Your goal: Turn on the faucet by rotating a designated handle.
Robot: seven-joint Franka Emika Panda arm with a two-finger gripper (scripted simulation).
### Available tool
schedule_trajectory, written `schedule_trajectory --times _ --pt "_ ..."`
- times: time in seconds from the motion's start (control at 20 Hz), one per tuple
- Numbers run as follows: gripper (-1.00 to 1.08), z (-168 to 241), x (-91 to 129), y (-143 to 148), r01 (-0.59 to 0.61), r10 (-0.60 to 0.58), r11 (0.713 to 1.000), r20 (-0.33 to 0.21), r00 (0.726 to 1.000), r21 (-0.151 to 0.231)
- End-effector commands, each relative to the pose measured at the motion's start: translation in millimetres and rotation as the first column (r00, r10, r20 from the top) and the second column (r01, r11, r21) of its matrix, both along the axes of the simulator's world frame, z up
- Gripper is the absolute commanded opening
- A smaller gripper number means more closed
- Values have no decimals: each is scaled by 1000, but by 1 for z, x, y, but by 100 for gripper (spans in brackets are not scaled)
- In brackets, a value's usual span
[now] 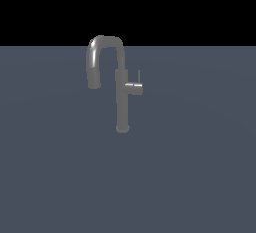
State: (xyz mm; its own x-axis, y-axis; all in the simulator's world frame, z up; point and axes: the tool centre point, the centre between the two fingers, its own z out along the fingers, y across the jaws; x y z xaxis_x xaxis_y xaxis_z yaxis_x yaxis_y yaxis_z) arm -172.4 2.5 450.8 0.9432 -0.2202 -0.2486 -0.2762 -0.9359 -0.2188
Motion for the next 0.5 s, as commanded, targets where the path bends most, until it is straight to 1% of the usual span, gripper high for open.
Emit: schedule_trajectory --times 0.0,0.25,0.45 --pt "-100 -5 14 -2 54 -52 997 -42 998 49" --pt "-100 -19 42 -7 170 -151 975 -135 979 143" --pt "-100 -32 64 -12 270 -224 939 -219 950 212"
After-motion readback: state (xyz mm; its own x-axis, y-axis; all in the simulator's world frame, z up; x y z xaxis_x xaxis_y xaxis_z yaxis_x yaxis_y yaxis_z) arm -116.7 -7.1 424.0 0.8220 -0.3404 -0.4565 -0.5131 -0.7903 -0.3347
